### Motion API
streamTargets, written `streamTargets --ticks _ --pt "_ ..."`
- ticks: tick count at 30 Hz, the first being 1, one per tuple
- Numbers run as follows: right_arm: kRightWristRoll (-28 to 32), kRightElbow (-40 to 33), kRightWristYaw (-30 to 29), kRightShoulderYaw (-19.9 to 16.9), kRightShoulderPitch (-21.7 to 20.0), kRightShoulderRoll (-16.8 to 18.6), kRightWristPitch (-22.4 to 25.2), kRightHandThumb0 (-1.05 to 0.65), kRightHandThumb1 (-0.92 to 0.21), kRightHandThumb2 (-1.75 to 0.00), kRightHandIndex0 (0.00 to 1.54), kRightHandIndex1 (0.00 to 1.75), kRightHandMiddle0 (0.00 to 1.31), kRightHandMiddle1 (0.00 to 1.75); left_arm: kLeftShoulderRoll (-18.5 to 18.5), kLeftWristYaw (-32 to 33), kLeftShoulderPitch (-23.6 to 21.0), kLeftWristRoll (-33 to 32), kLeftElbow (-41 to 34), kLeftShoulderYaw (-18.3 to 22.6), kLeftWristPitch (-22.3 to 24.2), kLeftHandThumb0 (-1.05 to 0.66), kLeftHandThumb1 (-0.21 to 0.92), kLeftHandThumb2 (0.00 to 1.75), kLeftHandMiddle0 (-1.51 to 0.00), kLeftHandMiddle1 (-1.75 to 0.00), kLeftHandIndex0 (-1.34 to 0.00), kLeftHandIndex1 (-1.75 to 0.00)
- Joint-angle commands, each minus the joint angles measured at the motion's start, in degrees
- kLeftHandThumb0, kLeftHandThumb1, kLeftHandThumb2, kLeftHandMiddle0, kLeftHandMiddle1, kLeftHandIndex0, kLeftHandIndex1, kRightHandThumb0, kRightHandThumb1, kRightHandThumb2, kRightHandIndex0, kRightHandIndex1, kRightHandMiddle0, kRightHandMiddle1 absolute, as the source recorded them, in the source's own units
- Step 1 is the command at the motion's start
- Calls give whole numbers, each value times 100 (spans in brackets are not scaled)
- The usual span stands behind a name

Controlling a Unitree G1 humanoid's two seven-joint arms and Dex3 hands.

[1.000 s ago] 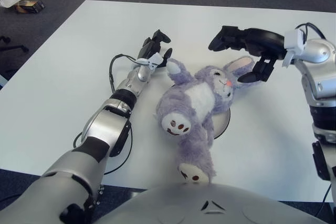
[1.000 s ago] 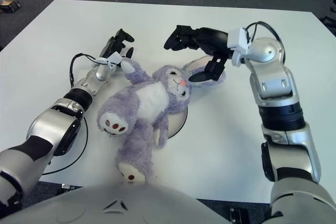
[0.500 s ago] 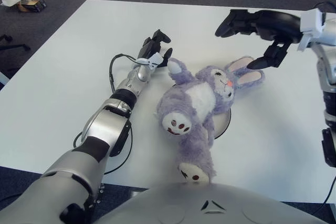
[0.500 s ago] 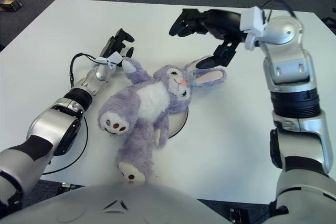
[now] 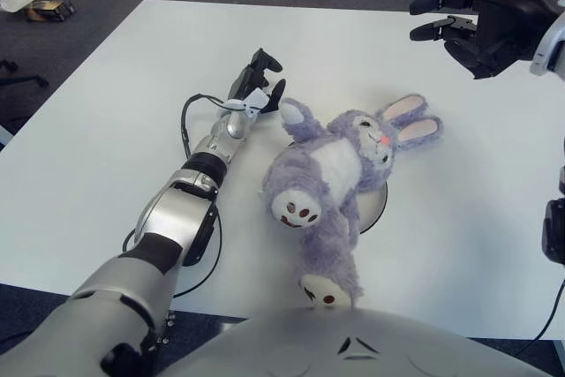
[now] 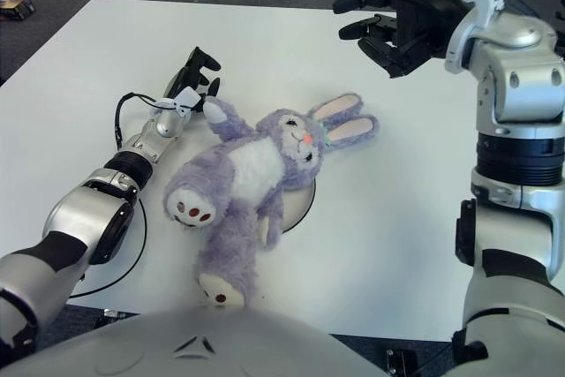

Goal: Put the doll into the plate.

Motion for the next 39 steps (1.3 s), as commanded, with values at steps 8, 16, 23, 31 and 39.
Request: streamTargets --ticks 8,16,23,31,39 --pt "-432 234 -1776 -295 1058 1218 -1747 -20 -43 -125 17 125 0 155 347 -135 45 -83 -196 161 -146 -63 92 94 -15 -173 0 -173" --pt "-695 1401 -2318 -376 1011 1359 -3147 -39 -63 -105 23 119 1 155 464 -374 -31 -382 -49 470 -56 -61 92 97 -16 -156 0 -168" --pt "-578 2463 -2491 -572 1044 1439 -4169 -35 -90 -56 29 124 18 173 318 -623 118 -945 -10 888 -196 -55 92 97 -21 -139 0 -158" --pt "-375 3319 -2721 -800 1176 1735 -5018 -35 -92 -53 32 128 18 175 218 -937 390 -1433 93 1266 -548 -50 92 95 -25 -135 0 -154" --pt "-118 3876 -3089 -1162 1110 1972 -5380 -35 -92 -53 37 135 19 175 119 -1079 470 -1744 442 1575 -762 -36 92 59 -36 -130 -16 -173"
